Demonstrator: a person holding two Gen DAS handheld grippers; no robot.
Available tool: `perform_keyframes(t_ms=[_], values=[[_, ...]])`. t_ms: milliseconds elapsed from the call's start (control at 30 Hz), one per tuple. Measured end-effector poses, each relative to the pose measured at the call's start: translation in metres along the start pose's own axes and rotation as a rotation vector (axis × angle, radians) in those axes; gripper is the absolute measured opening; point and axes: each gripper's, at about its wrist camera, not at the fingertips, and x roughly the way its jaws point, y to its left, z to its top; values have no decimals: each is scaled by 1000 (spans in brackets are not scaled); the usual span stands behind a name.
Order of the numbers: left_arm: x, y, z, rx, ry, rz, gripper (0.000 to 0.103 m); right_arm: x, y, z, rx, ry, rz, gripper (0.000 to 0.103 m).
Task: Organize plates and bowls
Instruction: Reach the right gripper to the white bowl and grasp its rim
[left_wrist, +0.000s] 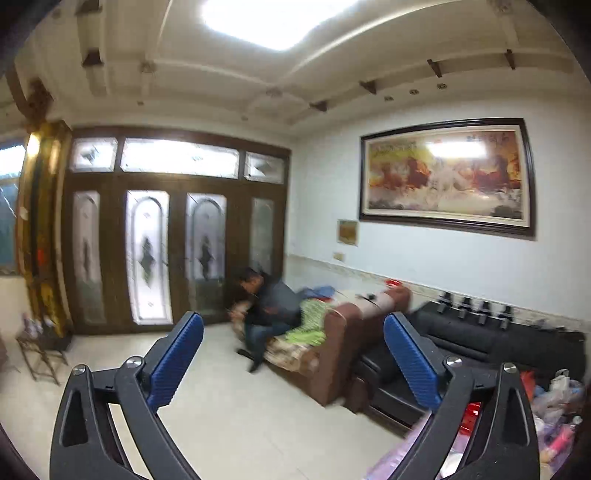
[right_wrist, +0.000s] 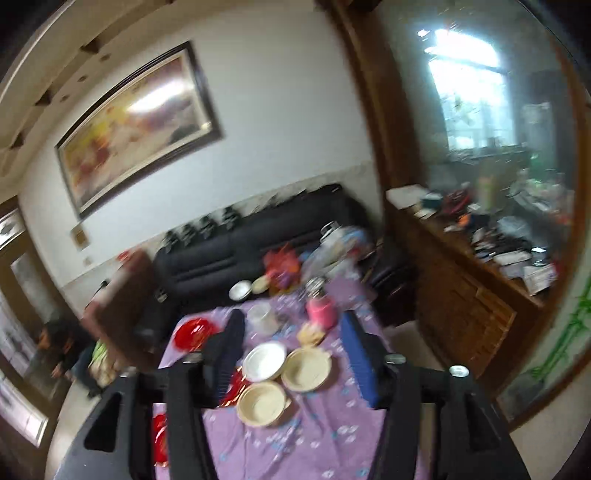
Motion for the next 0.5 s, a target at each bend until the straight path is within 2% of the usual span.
perform_keyframes(t_ms=[67, 133, 200, 400, 500], values=[[14, -3, -25, 3, 21, -54, 101, 12, 8, -13, -14, 11, 25, 65], [32, -14, -59, 20, 43, -101, 101, 42, 27, -42, -97, 67, 27, 65], [51, -38, -108, 46, 70, -188, 101, 71, 42, -71, -154, 126, 28, 65], [103, -104, -251, 48, 325, -481, 101, 173, 74, -177, -253, 359, 112, 65], [123, -140, -323, 82, 443, -566, 101, 222, 88, -222, -239, 465, 161, 65]])
